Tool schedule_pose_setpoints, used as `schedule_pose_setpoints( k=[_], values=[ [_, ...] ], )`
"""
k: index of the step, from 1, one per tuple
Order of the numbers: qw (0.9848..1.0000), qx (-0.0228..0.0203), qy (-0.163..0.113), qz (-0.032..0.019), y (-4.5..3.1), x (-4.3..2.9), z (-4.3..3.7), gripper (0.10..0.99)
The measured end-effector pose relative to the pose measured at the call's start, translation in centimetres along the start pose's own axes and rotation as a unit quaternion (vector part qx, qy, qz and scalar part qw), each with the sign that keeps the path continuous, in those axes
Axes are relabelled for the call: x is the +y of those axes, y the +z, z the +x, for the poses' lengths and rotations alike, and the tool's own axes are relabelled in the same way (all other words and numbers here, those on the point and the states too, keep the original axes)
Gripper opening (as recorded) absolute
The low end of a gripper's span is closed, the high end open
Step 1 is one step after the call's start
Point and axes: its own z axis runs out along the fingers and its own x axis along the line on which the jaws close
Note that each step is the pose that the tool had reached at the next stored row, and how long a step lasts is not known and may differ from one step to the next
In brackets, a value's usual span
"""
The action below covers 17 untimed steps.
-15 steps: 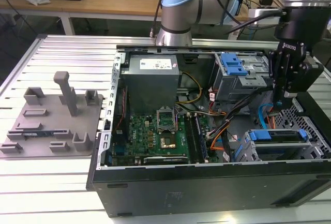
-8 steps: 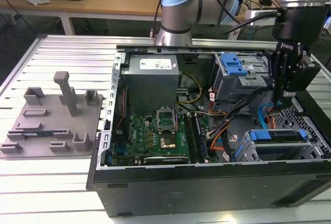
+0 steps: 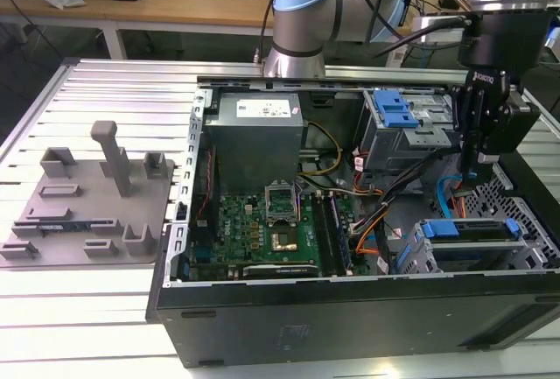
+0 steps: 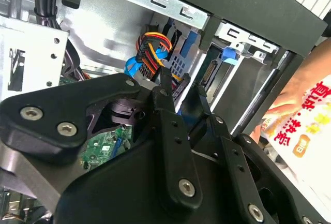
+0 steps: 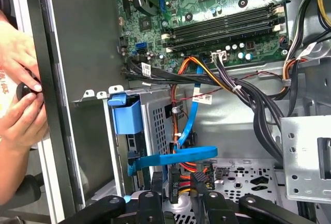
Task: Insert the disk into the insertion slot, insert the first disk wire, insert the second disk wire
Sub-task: 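Insert the first disk wire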
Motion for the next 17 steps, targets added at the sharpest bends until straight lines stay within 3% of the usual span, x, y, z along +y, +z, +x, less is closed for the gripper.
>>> schedule_pose_setpoints(
  k=[5, 8, 17],
  values=[
    [1.0, 0.0038, 0.001, 0.0017, 0.03, 0.06, -0.02, 0.349],
    [0.9999, 0.0109, 0.004, 0.0113, 0.08, 0.31, -0.15, 0.349],
    [0.9998, 0.0152, 0.004, 0.012, 0.04, 0.47, -0.91, 0.349]
  ],
)
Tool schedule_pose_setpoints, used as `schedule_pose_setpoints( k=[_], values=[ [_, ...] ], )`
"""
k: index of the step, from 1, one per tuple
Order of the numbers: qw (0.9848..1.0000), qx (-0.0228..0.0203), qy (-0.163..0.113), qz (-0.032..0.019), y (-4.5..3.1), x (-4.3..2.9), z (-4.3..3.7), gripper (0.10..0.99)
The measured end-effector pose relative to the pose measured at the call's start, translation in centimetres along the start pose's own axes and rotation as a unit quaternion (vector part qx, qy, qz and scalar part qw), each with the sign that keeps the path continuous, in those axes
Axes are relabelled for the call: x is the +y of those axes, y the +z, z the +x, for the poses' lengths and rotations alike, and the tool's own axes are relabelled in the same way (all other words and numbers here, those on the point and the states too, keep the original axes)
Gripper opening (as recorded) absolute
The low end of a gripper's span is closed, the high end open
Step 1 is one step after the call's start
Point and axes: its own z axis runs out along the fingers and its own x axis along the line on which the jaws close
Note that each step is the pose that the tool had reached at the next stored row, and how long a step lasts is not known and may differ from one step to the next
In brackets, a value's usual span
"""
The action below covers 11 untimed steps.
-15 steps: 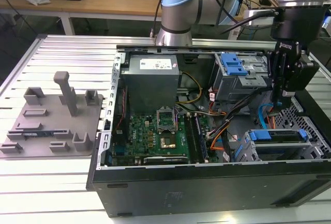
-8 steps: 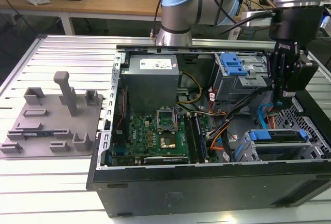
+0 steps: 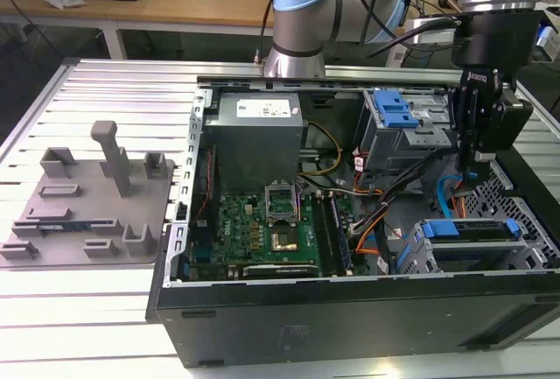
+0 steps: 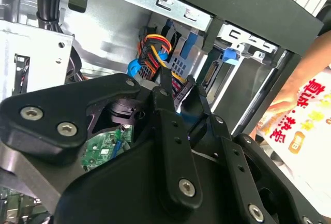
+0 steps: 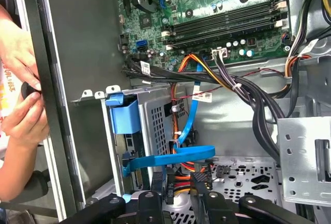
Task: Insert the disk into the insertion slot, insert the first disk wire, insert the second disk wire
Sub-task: 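Insert the first disk wire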
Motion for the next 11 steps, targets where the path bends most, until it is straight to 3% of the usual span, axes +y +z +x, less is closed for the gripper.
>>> schedule_pose_setpoints(
  k=[11],
  values=[
    [1.0, 0.0009, -0.001, -0.0026, 0.13, -0.07, -0.16, 0.349]
  ],
)
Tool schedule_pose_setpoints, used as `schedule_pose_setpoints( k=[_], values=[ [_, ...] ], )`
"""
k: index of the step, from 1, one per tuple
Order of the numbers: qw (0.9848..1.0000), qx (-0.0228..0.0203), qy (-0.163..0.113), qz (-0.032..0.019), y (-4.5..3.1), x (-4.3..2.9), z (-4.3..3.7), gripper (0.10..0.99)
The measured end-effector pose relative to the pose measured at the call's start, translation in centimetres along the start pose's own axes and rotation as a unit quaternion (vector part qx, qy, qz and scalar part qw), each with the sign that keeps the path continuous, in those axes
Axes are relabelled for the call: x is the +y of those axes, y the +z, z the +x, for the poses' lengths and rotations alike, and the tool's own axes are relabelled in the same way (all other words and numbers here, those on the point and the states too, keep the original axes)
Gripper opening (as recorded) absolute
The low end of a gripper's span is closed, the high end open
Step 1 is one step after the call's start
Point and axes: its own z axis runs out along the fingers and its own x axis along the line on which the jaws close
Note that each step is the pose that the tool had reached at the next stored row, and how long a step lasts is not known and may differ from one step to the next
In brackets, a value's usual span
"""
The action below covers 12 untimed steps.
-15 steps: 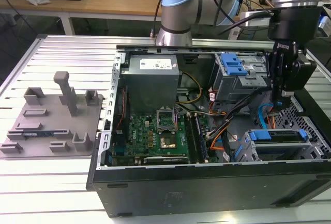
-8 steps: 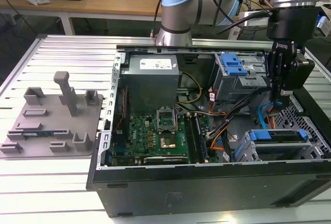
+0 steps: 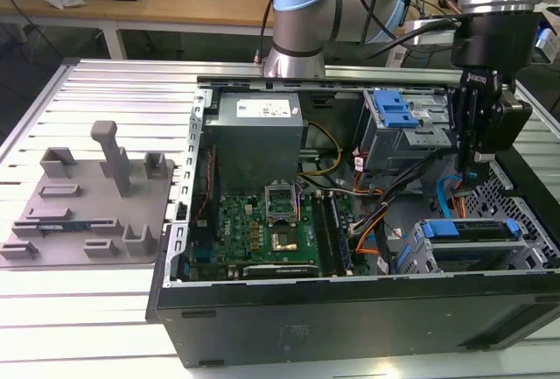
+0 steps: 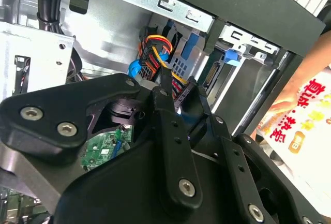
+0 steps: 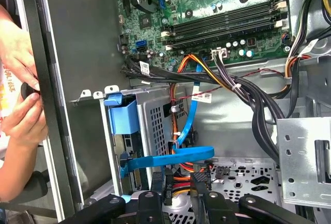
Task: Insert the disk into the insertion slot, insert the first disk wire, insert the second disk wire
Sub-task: 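Insert the first disk wire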
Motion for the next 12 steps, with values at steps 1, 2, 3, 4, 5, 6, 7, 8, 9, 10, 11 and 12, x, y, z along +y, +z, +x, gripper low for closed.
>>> schedule_pose_setpoints(
  k=[1, 2, 3, 4, 5, 6, 7, 8, 9, 10, 11, 12],
  values=[
    [1.0, 0.0001, 0.0, -0.0001, 0.0, 0.0, -0.01, 0.349],
    [1.0, 0.0001, 0.0, -0.0003, 0.0, 0.0, -0.03, 0.349],
    [1.0, 0.0002, 0.0, -0.0003, 0.01, 0.0, -0.03, 0.349],
    [1.0, 0.0002, 0.0, -0.0003, 0.01, 0.0, -0.03, 0.349],
    [1.0, 0.0002, 0.0, -0.0004, 0.01, 0.0, -0.03, 0.349],
    [1.0, 0.0001, 0.0, -0.0004, 0.01, 0.01, -0.03, 0.349],
    [1.0, 0.0002, 0.0, -0.0005, 0.01, 0.0, -0.03, 0.333],
    [1.0, 0.0002, 0.0, -0.0005, 0.01, 0.0, -0.03, 0.267],
    [1.0, 0.0002, 0.0, -0.0006, 0.01, 0.0, -0.03, 0.2],
    [1.0, 0.0002, 0.001, -0.0007, 0.01, 0.0, -0.03, 0.2],
    [1.0, 0.0003, 0.001, -0.0007, 0.01, 0.01, -0.03, 0.169],
    [1.0, 0.0002, 0.001, -0.0008, 0.01, 0.0, -0.03, 0.169]
  ],
)
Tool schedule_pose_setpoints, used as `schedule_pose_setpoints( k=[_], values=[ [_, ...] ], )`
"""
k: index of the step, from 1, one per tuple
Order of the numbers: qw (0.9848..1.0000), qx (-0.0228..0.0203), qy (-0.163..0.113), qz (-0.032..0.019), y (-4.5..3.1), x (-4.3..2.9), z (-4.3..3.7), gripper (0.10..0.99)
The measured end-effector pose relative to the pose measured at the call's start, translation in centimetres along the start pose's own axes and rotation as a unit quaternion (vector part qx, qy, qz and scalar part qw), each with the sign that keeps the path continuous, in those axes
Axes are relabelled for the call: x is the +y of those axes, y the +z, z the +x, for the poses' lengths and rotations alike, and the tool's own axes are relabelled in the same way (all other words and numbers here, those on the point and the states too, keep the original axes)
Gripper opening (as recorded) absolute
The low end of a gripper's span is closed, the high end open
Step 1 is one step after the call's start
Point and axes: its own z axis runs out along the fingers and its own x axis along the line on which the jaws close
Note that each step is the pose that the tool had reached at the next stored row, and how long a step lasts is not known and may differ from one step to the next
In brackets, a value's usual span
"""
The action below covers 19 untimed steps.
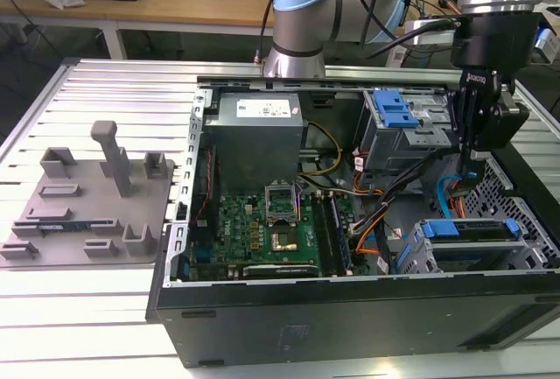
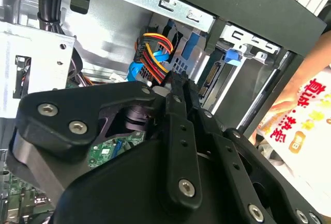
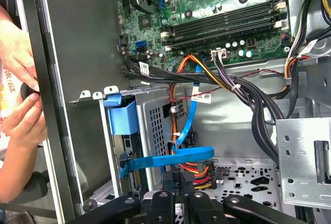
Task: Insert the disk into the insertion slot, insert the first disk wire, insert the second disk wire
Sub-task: 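Insert the first disk wire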
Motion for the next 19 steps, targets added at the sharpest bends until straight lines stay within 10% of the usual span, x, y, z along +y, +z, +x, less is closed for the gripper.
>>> schedule_pose_setpoints(
  k=[7, 11, 13, 19],
  values=[
    [1.0, -0.0067, -0.001, -0.0036, 0.25, -0.38, 0.7, 0.169],
    [0.9996, -0.029, 0.001, -0.0067, 0.19, -0.54, 1.44, 0.169],
    [0.9985, -0.0537, 0.002, -0.0098, 0.23, -0.66, 2.21, 0.169],
    [0.9968, -0.0786, 0.004, -0.0129, 0.23, -0.8, 3.34, 0.169]
  ],
)
